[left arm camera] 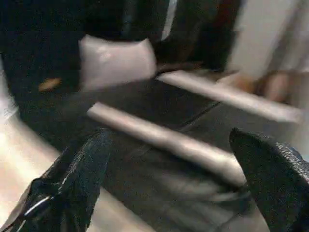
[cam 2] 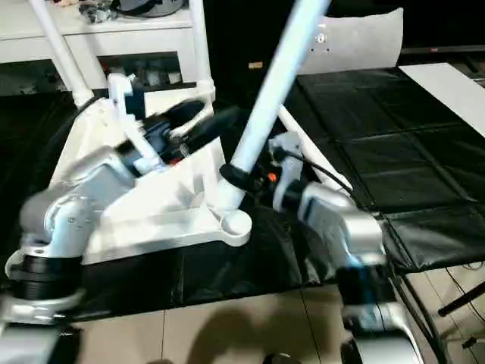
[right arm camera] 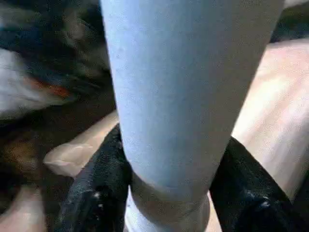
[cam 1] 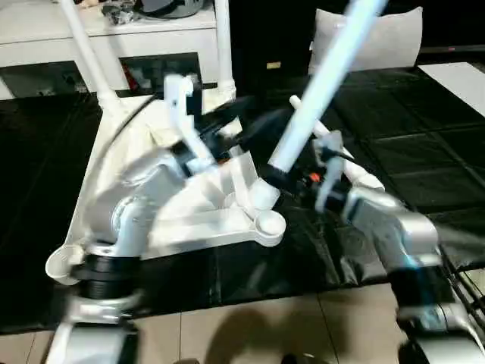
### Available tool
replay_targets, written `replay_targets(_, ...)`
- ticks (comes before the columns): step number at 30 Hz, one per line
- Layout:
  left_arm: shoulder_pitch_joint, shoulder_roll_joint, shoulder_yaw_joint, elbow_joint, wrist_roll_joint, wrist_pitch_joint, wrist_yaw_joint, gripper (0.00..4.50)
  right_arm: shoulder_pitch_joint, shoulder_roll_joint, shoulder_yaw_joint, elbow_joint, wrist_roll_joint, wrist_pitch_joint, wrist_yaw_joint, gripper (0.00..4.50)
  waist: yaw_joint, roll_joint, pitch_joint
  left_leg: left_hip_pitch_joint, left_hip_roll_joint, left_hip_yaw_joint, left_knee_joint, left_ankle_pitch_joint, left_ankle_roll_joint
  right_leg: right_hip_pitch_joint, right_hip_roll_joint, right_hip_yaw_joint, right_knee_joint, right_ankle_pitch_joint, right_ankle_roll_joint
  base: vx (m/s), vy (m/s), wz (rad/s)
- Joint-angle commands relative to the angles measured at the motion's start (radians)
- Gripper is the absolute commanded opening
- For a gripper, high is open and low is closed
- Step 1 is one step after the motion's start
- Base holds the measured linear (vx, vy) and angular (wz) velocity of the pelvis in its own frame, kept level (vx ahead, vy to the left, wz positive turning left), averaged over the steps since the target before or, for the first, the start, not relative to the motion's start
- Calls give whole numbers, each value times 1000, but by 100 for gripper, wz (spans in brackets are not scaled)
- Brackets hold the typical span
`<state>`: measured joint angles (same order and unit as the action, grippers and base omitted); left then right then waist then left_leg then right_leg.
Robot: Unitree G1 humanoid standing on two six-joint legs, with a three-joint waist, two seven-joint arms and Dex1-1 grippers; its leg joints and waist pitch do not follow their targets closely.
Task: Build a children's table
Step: Pick table leg
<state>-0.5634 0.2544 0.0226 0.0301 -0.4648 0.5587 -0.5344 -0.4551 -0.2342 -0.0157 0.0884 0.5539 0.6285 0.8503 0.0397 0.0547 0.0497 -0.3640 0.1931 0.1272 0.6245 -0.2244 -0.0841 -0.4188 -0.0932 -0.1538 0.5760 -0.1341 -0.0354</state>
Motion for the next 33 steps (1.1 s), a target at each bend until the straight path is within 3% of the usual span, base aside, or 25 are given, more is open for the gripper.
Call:
replay_targets(1,1,2,-7,14,24,-10,19,450,-4,-9,-26,-48,45,13,30,188,2,-16,-80,-9,19,12,-65,-8,103,81,-44,48,-66,-327,-50,0,0,0)
replay_targets(3,-18,-7,-15,34,58,-17,60,450,14,-29,-18,-69,56,21,65,188,4,-16,-80,-9,20,12,-64,-15,94,81,-46,48,-67,-338,-59,0,0,0)
replay_targets(7,-46,-64,-69,3,59,-18,49,450,21,-39,20,-61,12,9,49,188,8,-23,-80,-9,20,14,-65,-25,78,80,-50,50,-70,-357,-68,0,0,0)
replay_targets(11,-54,-92,-97,-27,50,-13,42,450,19,-43,33,-54,-6,5,30,188,11,-27,-82,-15,20,14,-63,-7,81,83,-51,52,-64,-332,-78,0,0,0)
replay_targets(17,-66,-135,-146,-96,37,5,29,450,7,-50,47,-6,-60,-18,-9,188,4,-30,-79,-16,15,16,-61,-27,79,82,-49,47,-74,-387,-54,0,0,0)
replay_targets(20,-63,-141,-149,-99,41,7,35,450,7,-51,48,-7,-58,-18,-10,188,3,-29,-79,-16,14,16,-61,-24,87,81,-47,47,-75,-382,-49,0,0,0)
replay_targets(25,-57,-82,-203,-84,132,-34,16,450,11,-53,58,-6,-74,-20,-18,188,-1,-28,-79,-16,16,13,-62,-23,90,81,-45,46,-74,-371,-47,0,0,0)
replay_targets(31,-53,-93,-197,-79,135,-41,23,450,14,-45,56,-4,-82,-18,-37,188,-3,-26,-79,-16,16,14,-61,-28,84,81,-46,46,-73,-370,-51,0,0,0)
replay_targets(32,-54,-91,-192,-71,142,-45,29,450,12,-45,49,4,-84,-15,-50,188,-5,-38,-80,-18,15,15,-61,-24,87,82,-46,47,-73,-365,-51,0,0,0)
replay_targets(33,-54,-89,-189,-65,146,-48,33,450,11,-45,44,8,-86,-13,-60,188,-2,-33,-80,-17,16,14,-62,-21,86,82,-47,47,-71,-366,-54,0,0,0)
